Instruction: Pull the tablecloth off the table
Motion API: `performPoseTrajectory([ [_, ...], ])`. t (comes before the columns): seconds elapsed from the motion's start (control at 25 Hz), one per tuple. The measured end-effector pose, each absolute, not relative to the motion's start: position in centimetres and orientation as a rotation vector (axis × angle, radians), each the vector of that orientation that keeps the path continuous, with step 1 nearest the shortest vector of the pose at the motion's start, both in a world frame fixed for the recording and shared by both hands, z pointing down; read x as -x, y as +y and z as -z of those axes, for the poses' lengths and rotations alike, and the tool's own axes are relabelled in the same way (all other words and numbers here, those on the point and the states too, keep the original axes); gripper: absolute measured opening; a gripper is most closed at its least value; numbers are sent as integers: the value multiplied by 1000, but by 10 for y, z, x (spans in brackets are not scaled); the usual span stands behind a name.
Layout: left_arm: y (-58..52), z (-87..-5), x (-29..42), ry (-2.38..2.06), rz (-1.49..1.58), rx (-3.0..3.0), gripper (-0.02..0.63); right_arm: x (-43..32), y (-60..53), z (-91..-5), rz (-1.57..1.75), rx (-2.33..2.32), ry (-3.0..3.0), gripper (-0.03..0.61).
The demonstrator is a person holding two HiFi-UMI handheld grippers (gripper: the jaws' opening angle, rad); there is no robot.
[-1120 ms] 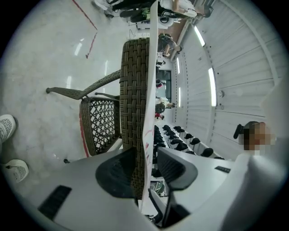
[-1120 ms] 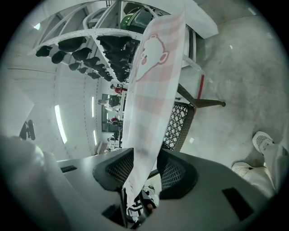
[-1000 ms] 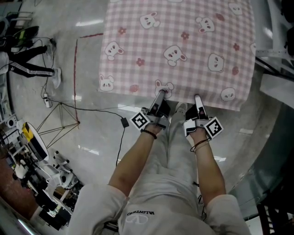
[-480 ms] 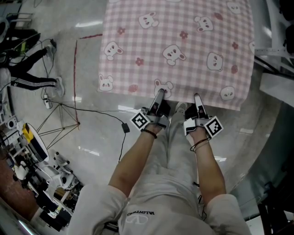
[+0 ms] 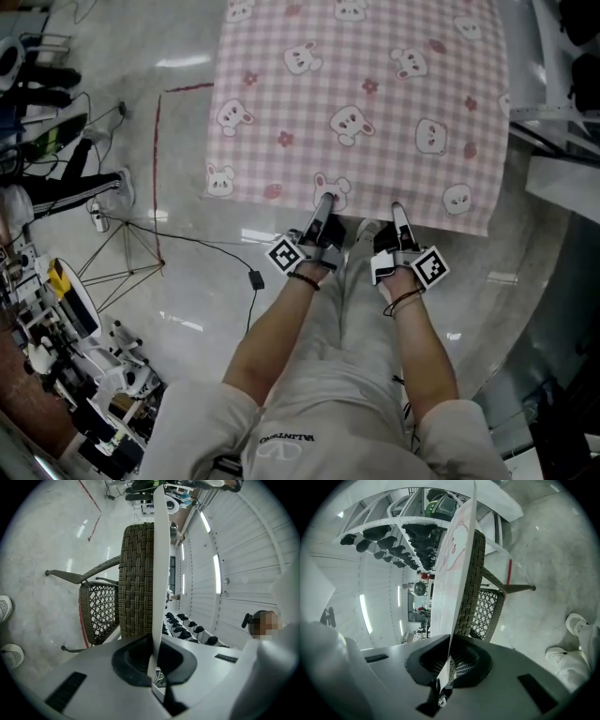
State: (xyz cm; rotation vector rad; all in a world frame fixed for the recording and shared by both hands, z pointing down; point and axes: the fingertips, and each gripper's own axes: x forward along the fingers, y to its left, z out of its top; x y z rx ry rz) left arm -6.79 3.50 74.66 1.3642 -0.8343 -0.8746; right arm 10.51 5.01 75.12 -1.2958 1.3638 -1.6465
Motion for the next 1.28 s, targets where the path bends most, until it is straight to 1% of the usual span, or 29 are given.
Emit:
performPoseTrajectory([
  [0.24,42,-742,69,-844,848,-1338,0,-103,56,-746,1678,1295,1330,11],
  [0.48,44,-749,68,-865,801,-1323,0,-106,59,-759,1733,1317,1329,11],
  [0.8,41,-731,69,-885,743,-1284,0,-102,59,-750,1827,1323,1254,11],
  [1.12,33,-741,61,-901,675,-1272,0,-109,49,-756,1917,1332,1245,11],
  [1.28,29,-746,69,-913,666,-1268,1,-102,42,-759,1937,1317,1276,11],
])
